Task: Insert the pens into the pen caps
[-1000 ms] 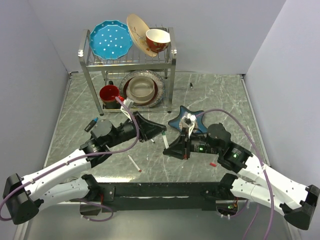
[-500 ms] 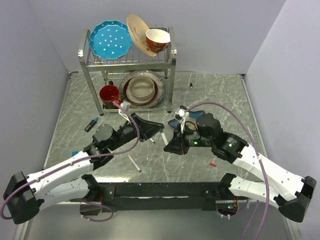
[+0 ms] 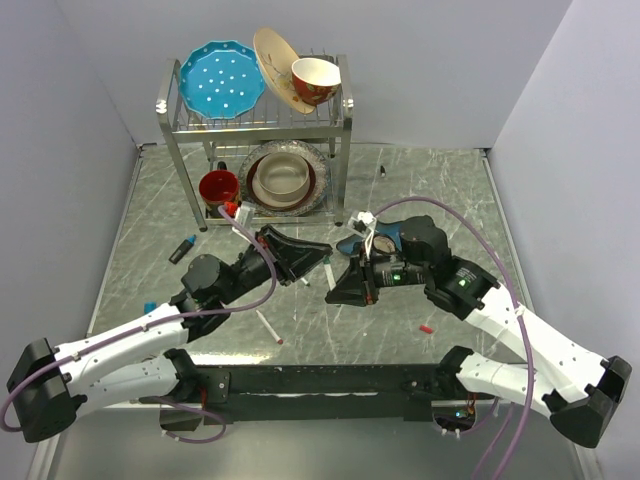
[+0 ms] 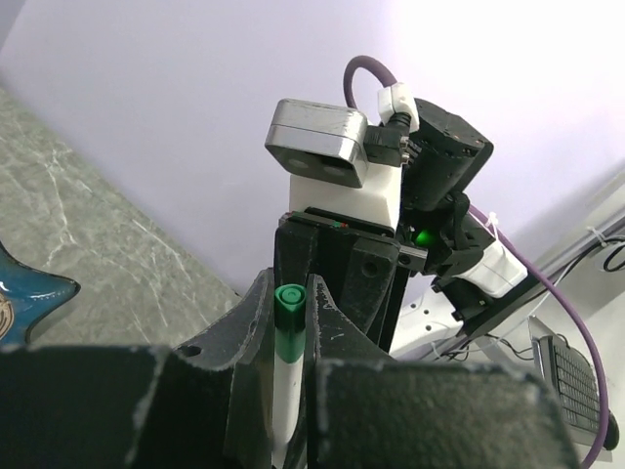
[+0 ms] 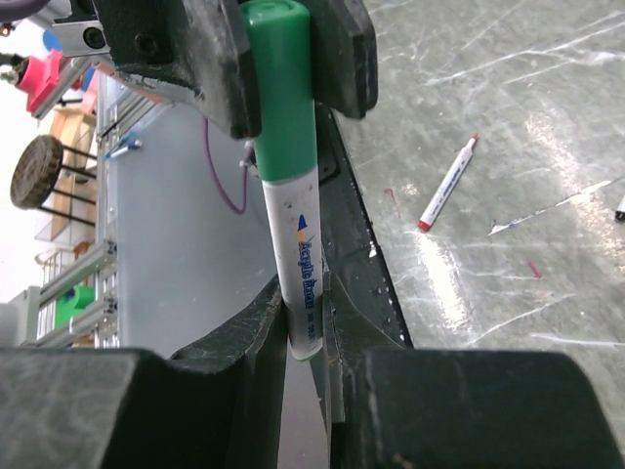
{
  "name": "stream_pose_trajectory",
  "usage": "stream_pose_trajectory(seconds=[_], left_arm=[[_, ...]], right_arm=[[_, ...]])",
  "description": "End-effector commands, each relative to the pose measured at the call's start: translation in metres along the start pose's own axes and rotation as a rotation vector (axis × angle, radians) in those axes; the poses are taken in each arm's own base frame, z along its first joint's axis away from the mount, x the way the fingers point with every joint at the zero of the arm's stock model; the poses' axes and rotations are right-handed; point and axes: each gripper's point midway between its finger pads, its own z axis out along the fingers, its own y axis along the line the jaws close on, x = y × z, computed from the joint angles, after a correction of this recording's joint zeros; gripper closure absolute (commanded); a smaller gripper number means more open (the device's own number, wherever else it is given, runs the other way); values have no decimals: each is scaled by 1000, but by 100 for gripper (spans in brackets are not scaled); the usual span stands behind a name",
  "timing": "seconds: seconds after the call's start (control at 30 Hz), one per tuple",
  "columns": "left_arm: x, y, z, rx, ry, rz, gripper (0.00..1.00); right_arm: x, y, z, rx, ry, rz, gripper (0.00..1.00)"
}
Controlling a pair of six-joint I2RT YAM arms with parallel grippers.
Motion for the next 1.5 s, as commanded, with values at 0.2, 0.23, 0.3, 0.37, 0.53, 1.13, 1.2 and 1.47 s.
stream_pose_trajectory(seconds=[0.2, 0.23, 0.3, 0.37, 0.53, 1.13, 1.2, 1.47], left_arm=[[163, 18, -72, -125, 707, -226, 99], [164, 19, -74, -128, 716, -222, 99], [168, 18, -78, -121, 730, -236, 99], [171, 20, -80, -139, 740, -243, 99], [181, 34, -92, -225, 785, -258, 99], [36, 68, -50, -570, 416, 19, 99], [9, 69, -36, -585, 366, 49, 99], [-23, 129, -44, -862, 323, 100, 99]], right_arm=[[-188, 17, -59, 121, -587, -366, 100], [-190, 20, -61, 116, -594, -372, 100], [-193, 20, -62, 128, -605, -375, 100], [-198, 20, -65, 142, -617, -389, 100], [-209, 6, -68, 236, -613, -407, 100], [-133, -11, -45, 157, -438, -324, 70], [-111, -10, -44, 130, -397, -320, 55], [-42, -18, -56, 163, -330, -202, 28]])
